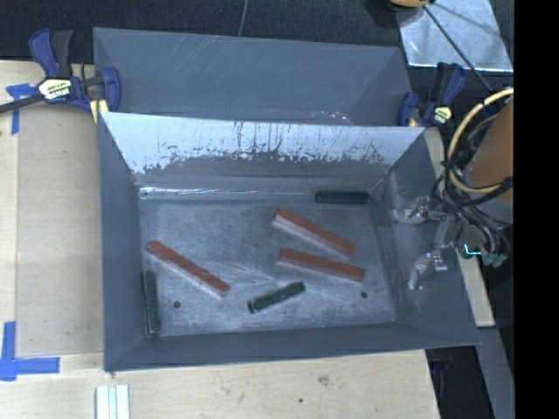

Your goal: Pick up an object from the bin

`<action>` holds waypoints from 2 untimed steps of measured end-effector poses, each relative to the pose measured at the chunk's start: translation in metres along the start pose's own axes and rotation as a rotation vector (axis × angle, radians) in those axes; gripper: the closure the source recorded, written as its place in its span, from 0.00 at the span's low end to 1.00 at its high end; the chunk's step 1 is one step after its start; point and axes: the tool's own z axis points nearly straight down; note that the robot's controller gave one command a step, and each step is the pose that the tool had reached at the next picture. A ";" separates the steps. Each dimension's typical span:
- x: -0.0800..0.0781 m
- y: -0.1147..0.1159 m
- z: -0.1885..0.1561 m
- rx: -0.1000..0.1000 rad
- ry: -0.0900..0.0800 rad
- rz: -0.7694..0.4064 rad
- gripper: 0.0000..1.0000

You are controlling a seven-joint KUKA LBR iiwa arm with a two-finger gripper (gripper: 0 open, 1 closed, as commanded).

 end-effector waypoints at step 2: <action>-0.029 0.064 0.066 0.002 -0.013 0.002 0.00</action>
Offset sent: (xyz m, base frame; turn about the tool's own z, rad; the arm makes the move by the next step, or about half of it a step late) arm 0.0402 0.1011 -0.1079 -0.0020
